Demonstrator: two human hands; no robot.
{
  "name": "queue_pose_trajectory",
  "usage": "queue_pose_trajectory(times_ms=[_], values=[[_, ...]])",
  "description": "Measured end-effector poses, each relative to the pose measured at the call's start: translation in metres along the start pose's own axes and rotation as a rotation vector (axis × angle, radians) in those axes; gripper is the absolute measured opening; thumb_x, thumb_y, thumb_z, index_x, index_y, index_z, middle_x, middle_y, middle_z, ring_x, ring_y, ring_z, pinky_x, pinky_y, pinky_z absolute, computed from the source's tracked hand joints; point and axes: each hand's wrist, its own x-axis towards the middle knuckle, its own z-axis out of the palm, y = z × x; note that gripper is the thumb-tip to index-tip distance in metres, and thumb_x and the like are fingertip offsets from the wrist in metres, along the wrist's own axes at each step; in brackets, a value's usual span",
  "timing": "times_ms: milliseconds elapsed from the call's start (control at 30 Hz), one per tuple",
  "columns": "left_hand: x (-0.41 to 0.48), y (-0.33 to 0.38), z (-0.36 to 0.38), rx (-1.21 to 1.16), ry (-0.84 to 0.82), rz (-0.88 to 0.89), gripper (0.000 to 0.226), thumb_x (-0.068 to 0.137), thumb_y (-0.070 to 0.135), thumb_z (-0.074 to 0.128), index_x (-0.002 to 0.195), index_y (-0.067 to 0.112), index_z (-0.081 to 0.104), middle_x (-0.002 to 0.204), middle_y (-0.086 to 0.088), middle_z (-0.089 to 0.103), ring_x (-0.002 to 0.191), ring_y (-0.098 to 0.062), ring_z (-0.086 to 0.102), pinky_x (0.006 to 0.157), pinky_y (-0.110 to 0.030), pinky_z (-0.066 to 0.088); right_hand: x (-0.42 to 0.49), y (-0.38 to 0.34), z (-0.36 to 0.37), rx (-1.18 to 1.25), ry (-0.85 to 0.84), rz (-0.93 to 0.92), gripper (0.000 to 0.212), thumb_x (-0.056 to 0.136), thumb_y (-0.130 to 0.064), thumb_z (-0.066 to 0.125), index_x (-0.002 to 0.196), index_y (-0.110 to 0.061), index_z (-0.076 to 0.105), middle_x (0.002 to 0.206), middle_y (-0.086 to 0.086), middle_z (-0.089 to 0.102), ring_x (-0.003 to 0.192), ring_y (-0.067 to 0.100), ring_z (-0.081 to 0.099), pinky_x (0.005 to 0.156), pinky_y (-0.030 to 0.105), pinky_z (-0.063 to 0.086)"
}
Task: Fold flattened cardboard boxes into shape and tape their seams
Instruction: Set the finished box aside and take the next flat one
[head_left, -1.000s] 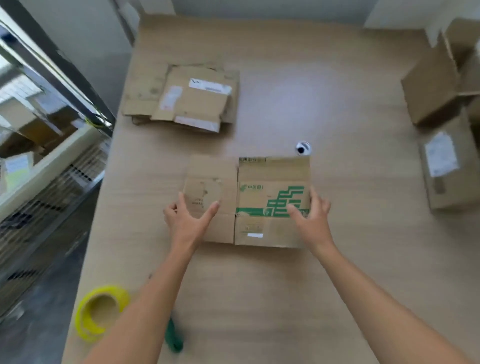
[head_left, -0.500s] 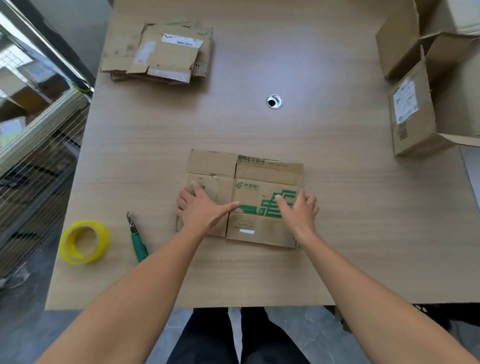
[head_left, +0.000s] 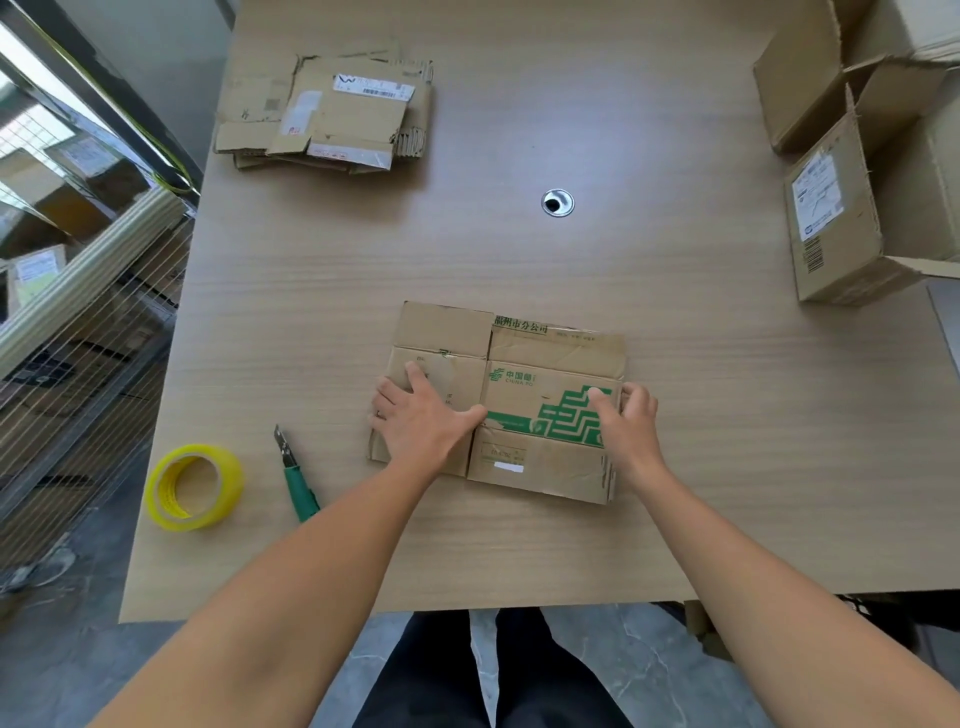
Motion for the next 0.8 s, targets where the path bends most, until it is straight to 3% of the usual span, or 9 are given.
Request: queue_pose_trajectory(times_ms=[100, 200, 300, 400, 467, 567, 667, 733, 800], values=[[-0.003, -0.010, -0.010, -0.237, -0.035, 0.060, 0.109, 0.056, 0.082, 0.055, 0.147, 0.032, 0.023, 0.145, -0.020, 0.030, 0.135, -0.039, 0.028, 0.108, -0.057, 0.032, -0.008, -0.009, -0.006, 0.225, -0.049, 0.006, 0.049, 0.096, -0.044, 0.061, 0.133, -0.023, 0.037, 0.137, 0.008, 0.054, 0.115, 0.020, 0.060, 0.099, 0.041, 0.050], [-0.005, -0.027, -0.026, -0.553, -0.163, 0.110, 0.118, 0.055, 0.081, 0.059, 0.156, 0.038, 0.018, 0.158, -0.013, 0.022, 0.145, -0.035, 0.019, 0.116, -0.060, 0.026, -0.019, -0.037, -0.018, 0.454, -0.133, -0.037, 0.049, 0.087, -0.056, 0.060, 0.123, -0.030, 0.041, 0.122, 0.007, 0.066, 0.101, 0.023, 0.071, 0.081, 0.045, 0.060], [-0.014, -0.030, -0.054, -0.970, -0.325, 0.272, 0.115, 0.060, 0.065, 0.069, 0.159, 0.038, 0.014, 0.162, -0.005, 0.026, 0.148, -0.026, 0.026, 0.119, -0.056, 0.027, -0.031, -0.063, -0.023, 0.572, -0.221, -0.167, 0.043, 0.090, -0.056, 0.058, 0.122, -0.031, 0.043, 0.106, -0.002, 0.072, 0.094, 0.019, 0.073, 0.072, 0.038, 0.060], [-0.020, -0.029, -0.084, -1.147, -0.453, 0.468, 0.097, 0.067, 0.038, 0.065, 0.156, 0.036, 0.027, 0.159, -0.002, 0.036, 0.146, -0.027, 0.032, 0.115, -0.053, 0.031, -0.043, -0.081, -0.027, 0.637, -0.237, -0.322, 0.022, 0.099, -0.049, 0.049, 0.115, -0.035, 0.047, 0.104, -0.006, 0.068, 0.095, 0.015, 0.067, 0.075, 0.041, 0.056], [-0.026, -0.030, -0.099, -1.213, -0.510, 0.517, 0.084, 0.072, 0.030, 0.061, 0.152, 0.025, 0.036, 0.150, -0.009, 0.048, 0.137, -0.032, 0.045, 0.103, -0.050, 0.043, -0.049, -0.090, -0.032, 0.593, -0.229, -0.363, 0.023, 0.093, -0.059, 0.046, 0.107, -0.041, 0.050, 0.113, -0.011, 0.061, 0.107, 0.014, 0.061, 0.088, 0.043, 0.047], [-0.035, -0.035, -0.109, -1.314, -0.510, 0.443, 0.068, 0.086, 0.063, 0.058, 0.142, 0.025, 0.054, 0.140, -0.009, 0.059, 0.128, -0.030, 0.056, 0.095, -0.044, 0.053, -0.053, -0.096, -0.032, 0.503, -0.263, -0.379, 0.038, 0.088, -0.071, 0.039, 0.122, -0.056, 0.047, 0.137, -0.019, 0.053, 0.134, 0.007, 0.048, 0.110, 0.051, 0.033], [-0.033, -0.041, -0.105, -1.362, -0.515, 0.308, 0.083, 0.087, 0.084, 0.020, 0.148, 0.034, 0.047, 0.136, -0.002, 0.063, 0.129, -0.025, 0.057, 0.106, -0.053, 0.041, -0.056, -0.091, -0.028, 0.389, -0.314, -0.474, 0.053, 0.092, -0.070, 0.036, 0.140, -0.049, 0.044, 0.149, -0.006, 0.039, 0.144, 0.006, 0.033, 0.117, 0.044, 0.033], [-0.035, -0.038, -0.101, -1.316, -0.456, 0.276, 0.062, 0.093, 0.075, 0.029, 0.141, 0.041, 0.051, 0.134, -0.004, 0.064, 0.121, -0.022, 0.061, 0.098, -0.053, 0.044, -0.057, -0.087, -0.025, 0.265, -0.352, -0.532, 0.056, 0.085, -0.082, 0.045, 0.128, -0.047, 0.055, 0.142, -0.001, 0.032, 0.142, 0.008, 0.030, 0.113, 0.027, 0.041], [-0.041, -0.033, -0.098, -1.286, -0.411, 0.226, 0.042, 0.092, 0.054, 0.060, 0.133, 0.046, 0.050, 0.134, -0.011, 0.059, 0.107, -0.027, 0.065, 0.079, -0.046, 0.055, -0.059, -0.083, -0.021, 0.168, -0.357, -0.553, 0.050, 0.078, -0.085, 0.054, 0.114, -0.051, 0.060, 0.133, -0.006, 0.030, 0.138, 0.019, 0.034, 0.107, 0.032, 0.048]])
